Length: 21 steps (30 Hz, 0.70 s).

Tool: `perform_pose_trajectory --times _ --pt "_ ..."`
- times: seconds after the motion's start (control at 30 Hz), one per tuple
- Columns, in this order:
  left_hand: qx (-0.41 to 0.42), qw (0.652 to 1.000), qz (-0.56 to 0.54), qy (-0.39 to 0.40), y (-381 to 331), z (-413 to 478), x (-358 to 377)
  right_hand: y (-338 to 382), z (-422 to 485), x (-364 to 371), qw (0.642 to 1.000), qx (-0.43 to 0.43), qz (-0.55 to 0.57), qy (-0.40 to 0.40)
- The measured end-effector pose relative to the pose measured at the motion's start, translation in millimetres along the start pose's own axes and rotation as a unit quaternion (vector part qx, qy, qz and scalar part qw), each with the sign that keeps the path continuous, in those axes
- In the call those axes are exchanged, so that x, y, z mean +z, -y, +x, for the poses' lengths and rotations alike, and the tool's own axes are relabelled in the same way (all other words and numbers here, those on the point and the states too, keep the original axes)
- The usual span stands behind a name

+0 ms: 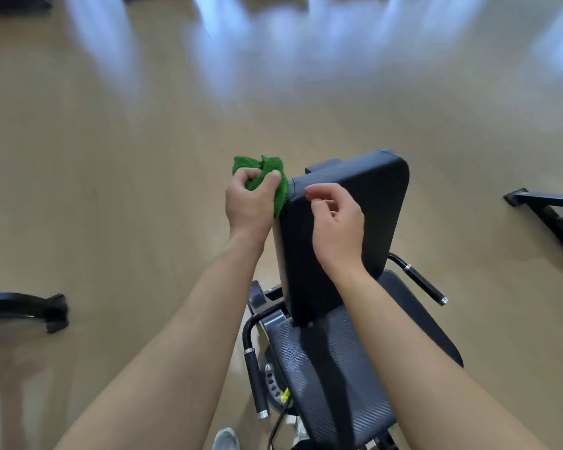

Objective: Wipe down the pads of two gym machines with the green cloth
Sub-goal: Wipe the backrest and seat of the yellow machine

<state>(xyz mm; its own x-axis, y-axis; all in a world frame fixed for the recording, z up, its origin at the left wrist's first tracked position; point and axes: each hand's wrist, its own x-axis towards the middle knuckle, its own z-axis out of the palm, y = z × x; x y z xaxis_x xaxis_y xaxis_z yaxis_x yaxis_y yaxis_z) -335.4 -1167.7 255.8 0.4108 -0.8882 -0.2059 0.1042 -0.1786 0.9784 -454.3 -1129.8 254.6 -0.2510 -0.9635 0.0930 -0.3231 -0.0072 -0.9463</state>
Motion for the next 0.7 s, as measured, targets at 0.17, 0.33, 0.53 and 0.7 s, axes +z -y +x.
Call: perform_pose_trajectory --times 0.17,0.33,0.53,0.7 --pt "0.133 0.97 0.2 0.047 23 5 19 -33 10 -17 0.999 0.046 -0.016 0.0" --pt "0.273 0.921 0.265 0.085 31 5 34 -56 9 -18 0.997 0.056 -0.032 -0.05" --pt "0.327 0.896 0.298 -0.029 54 17 44 -80 11 -7 0.993 0.061 -0.026 -0.095" --pt "0.263 0.942 0.174 -0.116 69 15 47 -113 -5 3 0.99 0.105 -0.03 -0.09"
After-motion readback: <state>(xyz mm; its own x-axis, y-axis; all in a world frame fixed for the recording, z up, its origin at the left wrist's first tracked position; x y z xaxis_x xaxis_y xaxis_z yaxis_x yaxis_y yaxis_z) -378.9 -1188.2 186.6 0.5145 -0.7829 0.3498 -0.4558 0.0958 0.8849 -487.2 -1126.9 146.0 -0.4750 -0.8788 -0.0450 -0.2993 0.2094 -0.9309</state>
